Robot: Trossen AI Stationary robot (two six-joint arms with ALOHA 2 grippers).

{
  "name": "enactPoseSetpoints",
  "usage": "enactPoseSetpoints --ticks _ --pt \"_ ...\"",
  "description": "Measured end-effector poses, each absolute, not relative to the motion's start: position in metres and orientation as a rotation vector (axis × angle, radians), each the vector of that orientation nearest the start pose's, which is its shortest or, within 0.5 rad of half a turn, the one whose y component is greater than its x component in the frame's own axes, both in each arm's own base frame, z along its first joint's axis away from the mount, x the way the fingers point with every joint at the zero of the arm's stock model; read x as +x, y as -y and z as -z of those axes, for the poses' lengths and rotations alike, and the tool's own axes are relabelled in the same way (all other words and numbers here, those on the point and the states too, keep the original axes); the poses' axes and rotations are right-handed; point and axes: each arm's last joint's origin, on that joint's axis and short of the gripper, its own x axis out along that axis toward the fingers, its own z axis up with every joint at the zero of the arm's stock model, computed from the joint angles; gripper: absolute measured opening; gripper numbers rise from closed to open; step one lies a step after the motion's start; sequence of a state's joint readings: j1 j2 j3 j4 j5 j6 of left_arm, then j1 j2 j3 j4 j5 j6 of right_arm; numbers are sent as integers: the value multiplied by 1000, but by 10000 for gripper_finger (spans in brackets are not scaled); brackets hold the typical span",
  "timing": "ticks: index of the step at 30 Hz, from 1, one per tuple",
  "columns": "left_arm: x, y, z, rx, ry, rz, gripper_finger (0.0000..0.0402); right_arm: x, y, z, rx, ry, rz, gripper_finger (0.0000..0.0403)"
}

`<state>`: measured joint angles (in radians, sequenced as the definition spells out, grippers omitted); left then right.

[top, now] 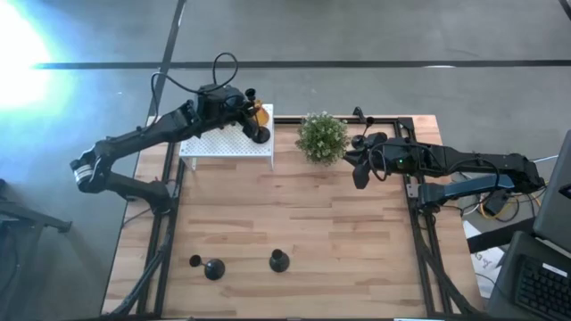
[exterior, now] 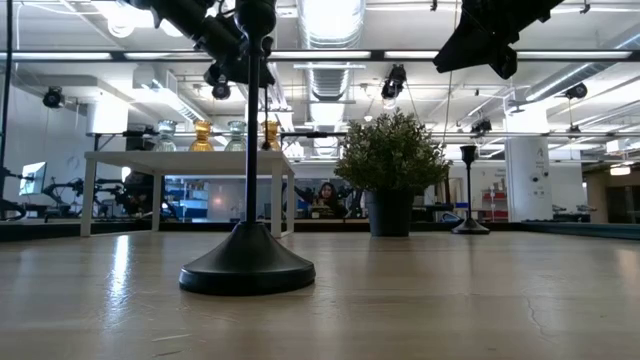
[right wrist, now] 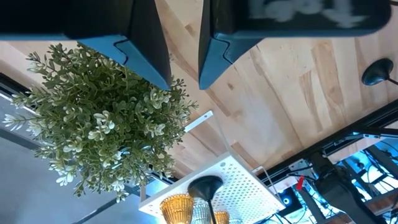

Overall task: Pick & Place candle stick holders
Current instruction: Put the top large black candle holder on the shelf, then put the top small black candle holder on the shelf

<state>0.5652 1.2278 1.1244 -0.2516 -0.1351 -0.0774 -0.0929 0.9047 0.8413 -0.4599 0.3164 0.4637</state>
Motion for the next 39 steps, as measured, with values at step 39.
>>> enactPoseSetpoints --ticks 39 --pt "96 -58 -420 -140 -79 -502 239 142 28 -277 546 -695 948 78"
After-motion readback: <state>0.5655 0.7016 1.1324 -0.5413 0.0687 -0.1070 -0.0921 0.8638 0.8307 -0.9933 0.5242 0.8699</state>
